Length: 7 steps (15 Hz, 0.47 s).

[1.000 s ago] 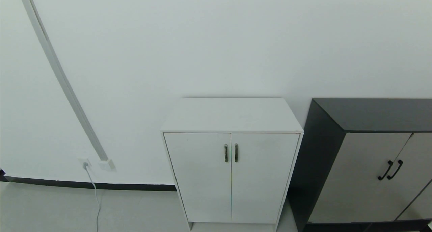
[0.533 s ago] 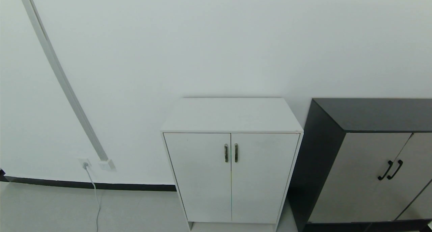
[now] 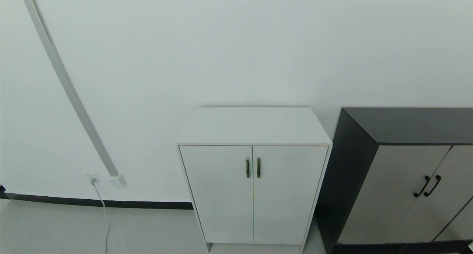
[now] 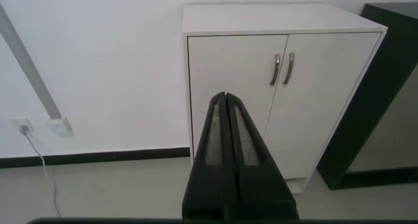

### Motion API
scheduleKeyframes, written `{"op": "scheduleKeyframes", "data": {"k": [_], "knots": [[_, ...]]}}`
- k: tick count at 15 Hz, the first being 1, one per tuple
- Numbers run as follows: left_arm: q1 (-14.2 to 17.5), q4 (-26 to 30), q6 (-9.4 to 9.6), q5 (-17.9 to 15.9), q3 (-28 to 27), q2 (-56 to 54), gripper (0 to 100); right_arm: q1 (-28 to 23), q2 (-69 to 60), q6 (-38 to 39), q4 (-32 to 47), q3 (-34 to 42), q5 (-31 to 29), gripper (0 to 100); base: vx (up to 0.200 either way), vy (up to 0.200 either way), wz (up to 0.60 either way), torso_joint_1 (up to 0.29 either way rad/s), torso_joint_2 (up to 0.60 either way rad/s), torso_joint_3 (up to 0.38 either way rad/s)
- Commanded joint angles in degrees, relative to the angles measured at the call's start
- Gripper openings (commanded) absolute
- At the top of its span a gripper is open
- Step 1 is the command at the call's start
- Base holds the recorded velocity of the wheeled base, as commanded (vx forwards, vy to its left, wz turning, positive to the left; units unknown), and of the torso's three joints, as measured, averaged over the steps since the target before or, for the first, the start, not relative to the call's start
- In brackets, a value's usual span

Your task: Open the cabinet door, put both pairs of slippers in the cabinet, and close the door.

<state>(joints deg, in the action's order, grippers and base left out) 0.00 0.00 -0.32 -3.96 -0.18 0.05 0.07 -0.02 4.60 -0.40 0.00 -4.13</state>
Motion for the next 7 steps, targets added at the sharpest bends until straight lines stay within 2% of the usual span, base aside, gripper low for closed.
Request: {"op": "scheduleKeyframes", "data": {"k": [1, 7], "knots": [[0.0, 0.0, -0.03, 0.0, 0.1, 0.0, 0, 0.0, 0.0, 0.0, 0.0, 0.0, 0.0, 0, 0.000, 0.000, 0.00, 0.000, 0.00, 0.000], [0.0, 0.0, -0.03, 0.0, 0.0, 0.0, 0, 0.0, 0.0, -0.3, 0.0, 0.0, 0.3, 0, 0.000, 0.000, 0.00, 0.000, 0.00, 0.000]]}}
